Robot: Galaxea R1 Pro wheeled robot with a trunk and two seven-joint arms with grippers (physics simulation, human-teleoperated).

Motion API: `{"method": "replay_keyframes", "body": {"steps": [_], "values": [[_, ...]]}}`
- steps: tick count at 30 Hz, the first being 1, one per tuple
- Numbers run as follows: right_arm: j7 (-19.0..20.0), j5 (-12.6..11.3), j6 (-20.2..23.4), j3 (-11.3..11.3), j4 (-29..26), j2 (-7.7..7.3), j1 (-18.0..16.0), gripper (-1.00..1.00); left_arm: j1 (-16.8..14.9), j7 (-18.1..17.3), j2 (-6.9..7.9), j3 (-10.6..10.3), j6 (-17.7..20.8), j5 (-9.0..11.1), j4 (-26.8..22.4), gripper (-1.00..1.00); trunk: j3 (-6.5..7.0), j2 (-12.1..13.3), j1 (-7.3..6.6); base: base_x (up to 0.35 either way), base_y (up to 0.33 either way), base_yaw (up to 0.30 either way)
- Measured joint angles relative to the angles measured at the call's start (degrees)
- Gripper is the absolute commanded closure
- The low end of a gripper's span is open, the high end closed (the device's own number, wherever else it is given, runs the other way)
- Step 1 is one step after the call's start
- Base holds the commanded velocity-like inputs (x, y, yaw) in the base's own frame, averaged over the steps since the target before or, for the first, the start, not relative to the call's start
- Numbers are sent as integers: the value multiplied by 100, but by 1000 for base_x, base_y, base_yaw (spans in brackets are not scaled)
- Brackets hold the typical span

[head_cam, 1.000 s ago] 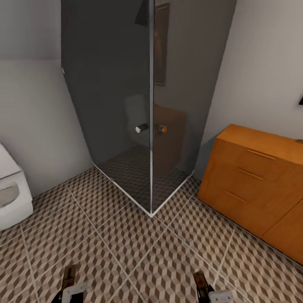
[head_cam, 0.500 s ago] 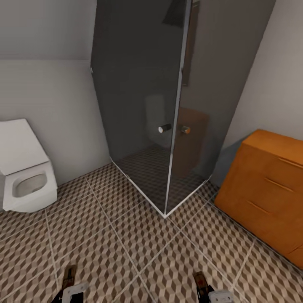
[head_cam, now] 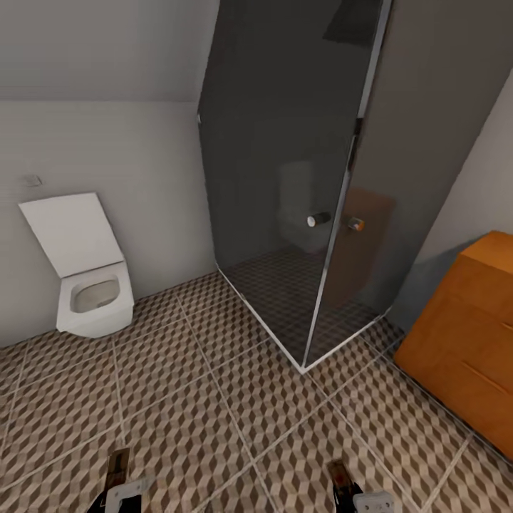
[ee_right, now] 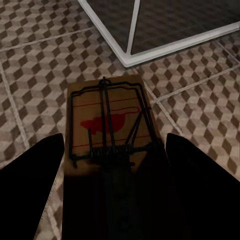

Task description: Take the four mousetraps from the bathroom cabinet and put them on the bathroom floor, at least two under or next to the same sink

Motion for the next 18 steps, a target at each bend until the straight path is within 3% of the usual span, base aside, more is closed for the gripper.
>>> {"method": "replay_keyframes", "body": {"steps": [18], "values": [[0, 0, -3, 0, 0, 0, 0, 100, 0, 1, 0, 1, 0, 0, 0, 100, 0, 0, 0, 0, 0, 287]]}}
